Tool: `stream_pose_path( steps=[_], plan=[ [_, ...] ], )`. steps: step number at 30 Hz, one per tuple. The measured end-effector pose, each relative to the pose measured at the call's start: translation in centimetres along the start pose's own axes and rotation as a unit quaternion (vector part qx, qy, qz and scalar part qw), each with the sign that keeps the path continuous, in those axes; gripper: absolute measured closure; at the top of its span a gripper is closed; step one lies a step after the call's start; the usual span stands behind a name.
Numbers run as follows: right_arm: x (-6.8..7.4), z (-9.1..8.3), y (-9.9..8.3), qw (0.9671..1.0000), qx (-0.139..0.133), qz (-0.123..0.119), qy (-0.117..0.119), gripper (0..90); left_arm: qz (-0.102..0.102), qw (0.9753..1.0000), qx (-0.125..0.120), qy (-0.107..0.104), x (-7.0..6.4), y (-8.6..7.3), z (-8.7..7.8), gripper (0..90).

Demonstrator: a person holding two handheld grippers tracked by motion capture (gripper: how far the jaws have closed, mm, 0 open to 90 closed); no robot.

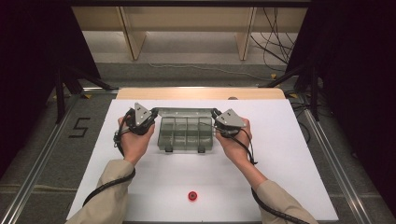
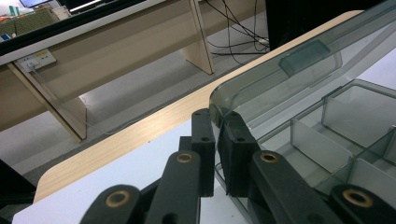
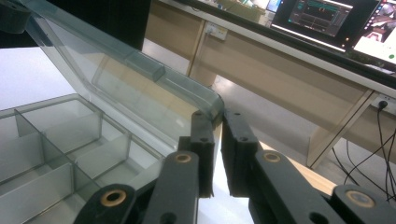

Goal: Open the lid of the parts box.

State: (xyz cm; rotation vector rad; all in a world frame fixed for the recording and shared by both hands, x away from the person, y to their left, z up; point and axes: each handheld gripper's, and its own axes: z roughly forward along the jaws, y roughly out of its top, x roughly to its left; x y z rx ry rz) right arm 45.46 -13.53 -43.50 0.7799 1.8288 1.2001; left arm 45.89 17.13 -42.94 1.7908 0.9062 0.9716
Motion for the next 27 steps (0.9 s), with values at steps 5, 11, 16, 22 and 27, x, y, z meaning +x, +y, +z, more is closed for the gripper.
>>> stream_pose_path(
  steps=[5,11,16,22,27],
  plan=[
    [-0.1,0.14,0.09,1.0,-0.001,0.002,-0.001,84.1,-0.005,1.0,-0.003,0.0,0.13,0.05,0.17,84.8],
    [-0.19,0.3,0.2,1.0,-0.002,0.007,-0.003,84.2,-0.014,0.9999,-0.006,-0.001,0.28,0.06,0.34,85.1],
    [-0.36,0.44,0.26,1.0,-0.006,0.006,-0.005,84.2,-0.021,0.9997,-0.009,-0.001,0.35,0.13,0.53,85.1],
    [-0.37,0.58,0.37,0.9998,-0.004,0.017,-0.004,84.3,-0.023,0.9997,-0.011,-0.001,0.5,0.21,0.72,85.1],
    [-0.45,0.7,0.42,0.9998,-0.006,0.02,-0.003,84.3,-0.028,0.9996,-0.01,-0.001,0.61,0.26,0.84,85.3]
  ],
)
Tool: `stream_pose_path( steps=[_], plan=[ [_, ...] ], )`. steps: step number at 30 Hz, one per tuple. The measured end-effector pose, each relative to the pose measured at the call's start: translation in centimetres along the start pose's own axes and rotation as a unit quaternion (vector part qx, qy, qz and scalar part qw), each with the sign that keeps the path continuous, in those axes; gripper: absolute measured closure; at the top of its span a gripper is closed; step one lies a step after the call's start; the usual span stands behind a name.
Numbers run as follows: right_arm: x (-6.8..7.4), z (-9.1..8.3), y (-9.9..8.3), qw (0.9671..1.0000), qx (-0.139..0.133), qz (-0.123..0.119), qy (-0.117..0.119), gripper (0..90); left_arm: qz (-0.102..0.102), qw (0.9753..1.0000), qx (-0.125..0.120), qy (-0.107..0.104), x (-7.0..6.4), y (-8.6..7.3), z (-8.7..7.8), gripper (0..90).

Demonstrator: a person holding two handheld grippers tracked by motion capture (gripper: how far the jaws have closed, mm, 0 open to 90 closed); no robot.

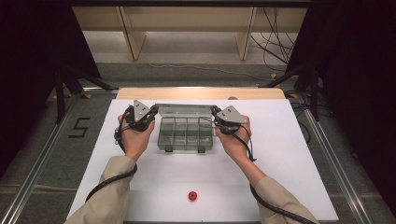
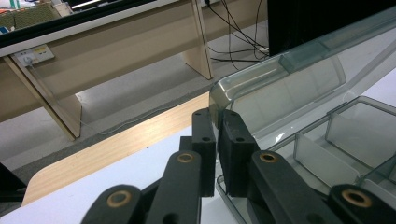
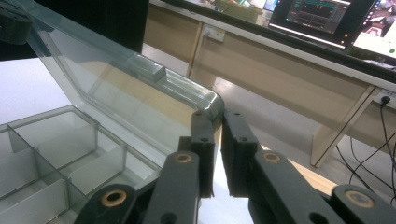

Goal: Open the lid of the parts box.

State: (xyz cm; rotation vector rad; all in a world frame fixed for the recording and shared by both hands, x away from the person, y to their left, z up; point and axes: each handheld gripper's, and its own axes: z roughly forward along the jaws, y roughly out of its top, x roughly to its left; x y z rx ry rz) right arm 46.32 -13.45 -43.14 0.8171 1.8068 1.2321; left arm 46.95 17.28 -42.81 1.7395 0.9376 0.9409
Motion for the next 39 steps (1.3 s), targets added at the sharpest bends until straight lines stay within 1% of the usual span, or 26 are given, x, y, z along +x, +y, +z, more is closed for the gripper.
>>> stream_pose_path(
  steps=[2,3,6,10,13,17,20,21,23,25,28,32,35,39],
  plan=[
    [0.0,0.1,0.0,1.0,-0.001,0.002,-0.003,84.3,-0.004,1.0,-0.003,0.0,0.0,0.0,0.1,85.4],
    [0.0,0.1,0.0,1.0,0.001,0.005,0.001,84.3,-0.005,1.0,-0.003,0.001,0.0,0.0,0.1,85.4],
    [-0.1,0.1,0.1,1.0,0.001,0.008,-0.001,84.4,-0.008,1.0,-0.003,0.002,0.0,0.0,0.1,85.5],
    [-0.1,0.2,0.1,1.0,-0.001,0.01,-0.001,84.4,-0.019,0.9998,-0.007,0.001,0.1,0.0,0.2,85.8],
    [-0.2,0.3,0.1,0.9999,-0.002,0.012,-0.001,84.4,-0.018,0.9998,-0.005,0.0,0.1,0.0,0.3,85.8],
    [-0.2,0.4,0.1,0.9999,-0.002,0.014,-0.003,84.4,-0.024,0.9997,-0.006,0.002,0.1,0.1,0.4,85.8],
    [-0.2,0.5,0.1,0.9999,-0.004,0.017,0.0,84.5,-0.025,0.9997,-0.006,0.001,0.2,0.1,0.5,85.8],
    [-0.3,0.5,0.2,0.9999,-0.004,0.015,-0.004,84.5,-0.024,0.9997,-0.006,0.0,0.3,0.1,0.5,85.8],
    [-0.3,0.6,0.2,0.9998,-0.003,0.021,-0.004,84.5,-0.027,0.9996,-0.007,0.0,0.4,0.2,0.6,85.8],
    [-0.3,0.6,0.2,0.9998,-0.003,0.02,-0.004,84.5,-0.028,0.9996,-0.006,0.0,0.4,0.2,0.7,85.9],
    [-0.4,0.7,0.2,0.9997,-0.005,0.023,-0.005,84.6,-0.034,0.9994,-0.008,0.001,0.4,0.2,0.9,85.9],
    [-0.4,0.8,0.3,0.9996,-0.005,0.026,-0.004,84.6,-0.032,0.9995,-0.007,0.0,0.5,0.3,1.0,85.9],
    [-0.5,0.9,0.3,0.9996,-0.006,0.028,-0.004,84.6,-0.037,0.9993,-0.008,-0.001,0.6,0.4,1.1,85.9],
    [-0.5,1.0,0.3,0.9995,-0.007,0.029,-0.004,84.6,-0.036,0.9993,-0.007,-0.001,0.7,0.4,1.2,86.0]
  ],
)
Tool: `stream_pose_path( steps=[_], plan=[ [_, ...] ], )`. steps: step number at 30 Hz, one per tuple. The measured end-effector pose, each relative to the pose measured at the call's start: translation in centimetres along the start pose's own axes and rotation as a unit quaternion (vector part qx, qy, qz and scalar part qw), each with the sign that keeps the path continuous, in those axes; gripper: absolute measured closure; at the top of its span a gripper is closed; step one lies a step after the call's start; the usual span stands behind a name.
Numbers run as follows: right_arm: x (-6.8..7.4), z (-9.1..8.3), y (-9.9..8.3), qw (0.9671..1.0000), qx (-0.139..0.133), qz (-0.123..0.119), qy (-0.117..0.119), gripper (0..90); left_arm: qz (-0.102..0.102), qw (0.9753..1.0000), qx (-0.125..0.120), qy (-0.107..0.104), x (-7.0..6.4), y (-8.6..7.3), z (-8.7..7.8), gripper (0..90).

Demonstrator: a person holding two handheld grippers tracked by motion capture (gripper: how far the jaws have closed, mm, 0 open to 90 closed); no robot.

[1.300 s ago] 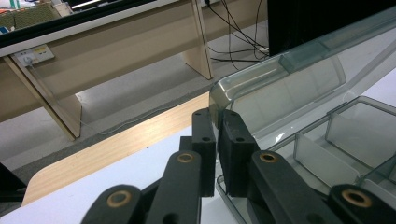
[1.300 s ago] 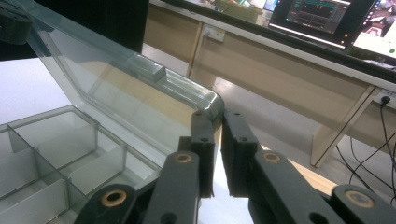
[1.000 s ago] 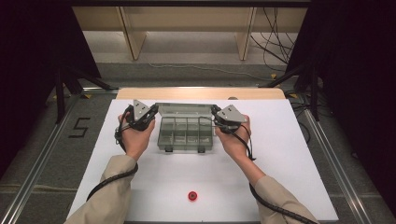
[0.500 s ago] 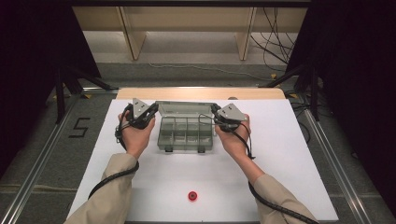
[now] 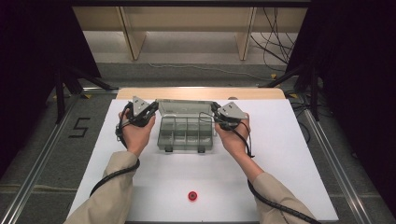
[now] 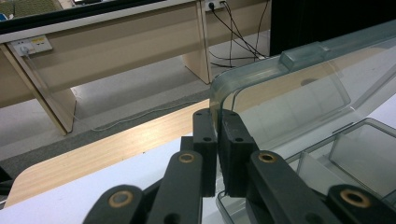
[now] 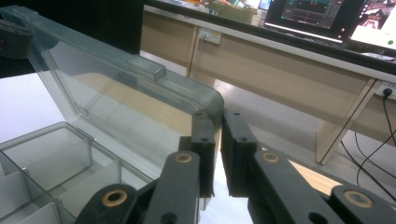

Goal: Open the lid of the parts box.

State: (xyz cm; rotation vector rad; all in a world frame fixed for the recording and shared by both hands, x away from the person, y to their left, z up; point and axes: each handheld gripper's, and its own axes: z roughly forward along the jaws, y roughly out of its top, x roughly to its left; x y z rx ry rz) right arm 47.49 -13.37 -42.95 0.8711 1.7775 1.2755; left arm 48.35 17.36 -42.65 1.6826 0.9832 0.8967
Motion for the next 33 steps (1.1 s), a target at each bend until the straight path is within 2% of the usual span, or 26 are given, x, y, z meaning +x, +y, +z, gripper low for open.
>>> stream_pose_path(
  steps=[33],
  plan=[
    [-0.36,0.76,0.12,0.9999,-0.006,0.008,-0.005,84.4,-0.014,0.9999,-0.005,-0.005,0.54,0.21,0.96,85.9]
  ],
)
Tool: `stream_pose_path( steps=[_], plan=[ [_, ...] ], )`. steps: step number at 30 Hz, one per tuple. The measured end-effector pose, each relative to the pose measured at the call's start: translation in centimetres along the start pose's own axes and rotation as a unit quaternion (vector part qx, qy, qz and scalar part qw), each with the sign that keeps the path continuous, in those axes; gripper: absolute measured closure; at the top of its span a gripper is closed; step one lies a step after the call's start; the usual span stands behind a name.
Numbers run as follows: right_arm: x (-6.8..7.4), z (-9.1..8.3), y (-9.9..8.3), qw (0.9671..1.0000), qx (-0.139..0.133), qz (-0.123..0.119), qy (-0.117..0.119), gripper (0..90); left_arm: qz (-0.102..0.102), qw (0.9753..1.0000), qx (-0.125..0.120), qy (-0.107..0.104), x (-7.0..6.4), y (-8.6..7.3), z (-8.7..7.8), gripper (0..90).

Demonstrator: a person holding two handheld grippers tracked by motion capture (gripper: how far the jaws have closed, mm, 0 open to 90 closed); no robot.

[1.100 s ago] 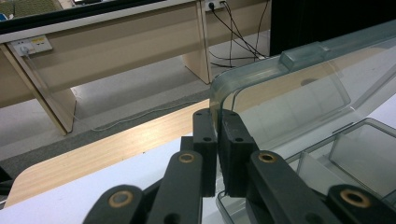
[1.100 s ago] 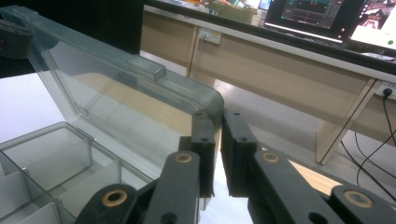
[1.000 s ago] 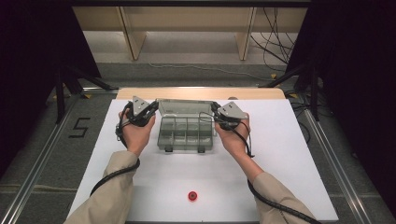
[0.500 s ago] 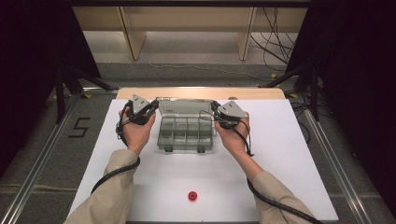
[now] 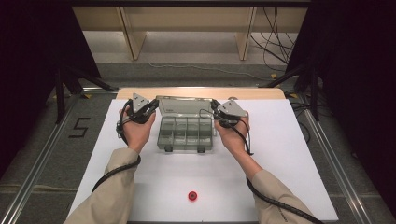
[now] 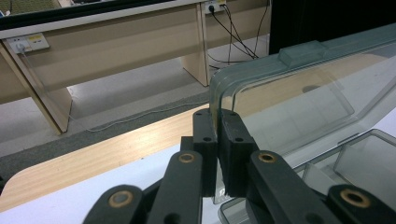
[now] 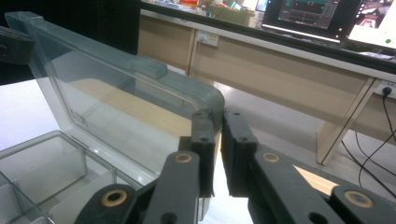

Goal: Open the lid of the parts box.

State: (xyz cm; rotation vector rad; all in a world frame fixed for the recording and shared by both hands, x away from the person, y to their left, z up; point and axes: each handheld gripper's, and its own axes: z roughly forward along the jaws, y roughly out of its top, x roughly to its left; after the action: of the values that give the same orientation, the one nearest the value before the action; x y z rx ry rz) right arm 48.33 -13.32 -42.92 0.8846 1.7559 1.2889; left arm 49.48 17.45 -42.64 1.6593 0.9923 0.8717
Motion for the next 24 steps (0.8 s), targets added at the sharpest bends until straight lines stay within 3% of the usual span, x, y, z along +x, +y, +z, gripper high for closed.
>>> stream_pose_path(
  steps=[24],
  plan=[
    [-0.33,0.76,-0.01,0.9999,-0.008,0.008,-0.004,84.3,-0.003,1.0,-0.001,-0.002,0.29,0.11,0.65,85.6]
  ],
)
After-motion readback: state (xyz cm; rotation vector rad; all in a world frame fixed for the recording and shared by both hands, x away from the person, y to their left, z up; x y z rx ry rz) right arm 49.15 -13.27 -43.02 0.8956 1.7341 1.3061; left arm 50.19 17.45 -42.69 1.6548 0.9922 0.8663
